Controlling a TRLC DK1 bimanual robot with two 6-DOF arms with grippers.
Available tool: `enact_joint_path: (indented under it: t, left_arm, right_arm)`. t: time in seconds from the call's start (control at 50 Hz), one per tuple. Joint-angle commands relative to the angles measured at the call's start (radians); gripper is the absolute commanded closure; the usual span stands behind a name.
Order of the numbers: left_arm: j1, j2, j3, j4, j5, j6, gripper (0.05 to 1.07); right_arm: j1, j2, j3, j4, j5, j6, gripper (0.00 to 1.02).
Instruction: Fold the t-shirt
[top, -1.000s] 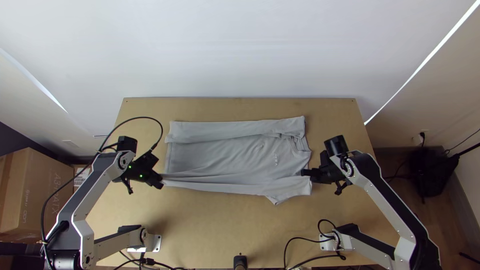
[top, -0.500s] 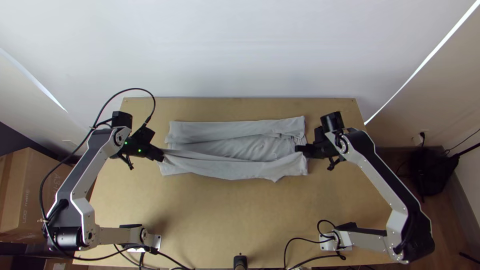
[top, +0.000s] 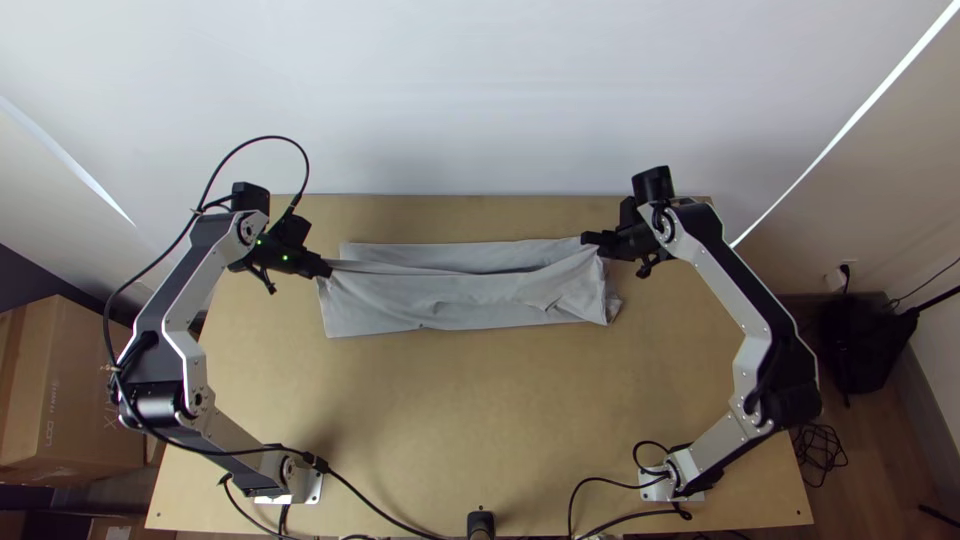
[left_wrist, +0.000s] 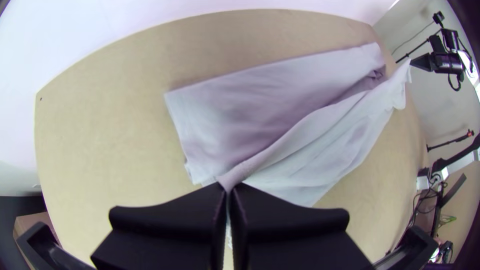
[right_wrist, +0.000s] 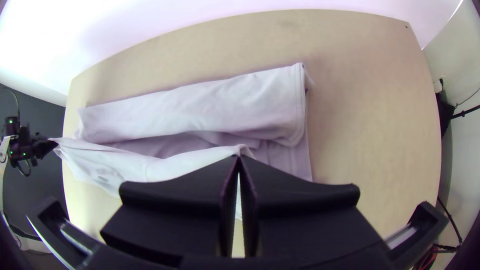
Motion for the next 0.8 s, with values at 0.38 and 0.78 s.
enact_joint_path:
  t: [0.38, 0.78]
  left_arm:
    - [-0.006, 0.235, 0.170, 0.066, 0.010, -0.151, 1.04]
    - [-0.011, 0.252, 0.070, 0.161, 0.031, -0.180, 0.58]
  right_arm:
    - [-0.057, 0.356, 0.249, 0.062, -0.001, 0.005, 1.00]
    - [-0.091, 0.490, 0.258, 0.128, 0.073, 0.039, 0.12]
